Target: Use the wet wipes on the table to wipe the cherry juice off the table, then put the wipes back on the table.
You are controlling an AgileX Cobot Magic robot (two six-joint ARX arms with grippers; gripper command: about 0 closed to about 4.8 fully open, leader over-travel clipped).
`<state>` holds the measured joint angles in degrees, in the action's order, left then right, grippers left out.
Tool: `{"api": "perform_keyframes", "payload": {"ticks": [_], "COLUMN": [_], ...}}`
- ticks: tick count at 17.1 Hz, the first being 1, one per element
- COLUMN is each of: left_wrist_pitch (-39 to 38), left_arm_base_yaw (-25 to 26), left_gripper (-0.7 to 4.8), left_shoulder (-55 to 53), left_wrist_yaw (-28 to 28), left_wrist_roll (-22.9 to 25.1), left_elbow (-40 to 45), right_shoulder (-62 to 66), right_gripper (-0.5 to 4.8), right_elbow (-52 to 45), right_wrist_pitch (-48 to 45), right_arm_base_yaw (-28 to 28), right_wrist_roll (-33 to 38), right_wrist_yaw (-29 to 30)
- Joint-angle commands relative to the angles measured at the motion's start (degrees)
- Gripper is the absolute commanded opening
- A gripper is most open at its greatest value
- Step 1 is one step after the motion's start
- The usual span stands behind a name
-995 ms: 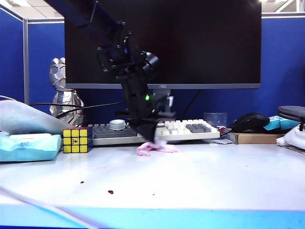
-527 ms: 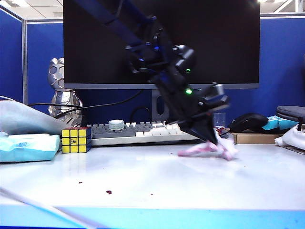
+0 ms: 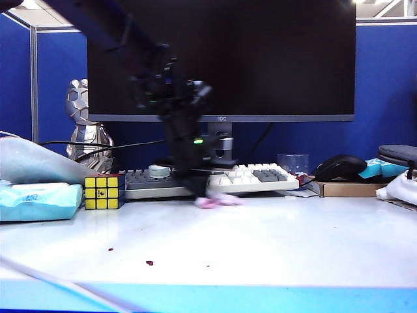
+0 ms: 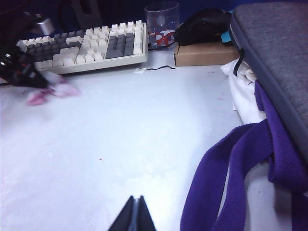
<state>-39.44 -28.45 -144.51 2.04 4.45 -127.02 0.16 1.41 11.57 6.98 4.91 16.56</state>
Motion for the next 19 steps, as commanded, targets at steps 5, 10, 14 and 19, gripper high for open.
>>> {"api": "perform_keyframes", "payload": {"ticks": [5,10,14,19], "left_wrist_pitch": [-9.7,-20.6,-21.5,-16.1], "left_arm_base_yaw": [-9.7,-17.8,-10.6,3.1], "left_gripper": [-0.06,-0.06,-0.06,-0.06], "left_shoulder": [-1.8,-1.8,-1.6,-1.0], "left_wrist_yaw": [-12.7,-3.1,4.4,4.6], "left_wrist_roll": [3.8,8.6,6.3,1.7], "left_elbow": [1.1,1.1,0.7,0.7], "right_shoulder": [0.0,0.0,0.0,0.0], "right_gripper": [-0.01,-0.01,-0.01,-0.01], "right_elbow": [0.0,0.0,0.0,0.0], "right_wrist_pitch": [-0.1,-0.1,-0.1,-0.1], "right_arm_base_yaw": [0.0,0.0,0.0,0.0], "right_wrist_roll": [0.0,0.0,0.0,0.0], "right_wrist_yaw": [0.1,0.1,0.1,0.1]}}
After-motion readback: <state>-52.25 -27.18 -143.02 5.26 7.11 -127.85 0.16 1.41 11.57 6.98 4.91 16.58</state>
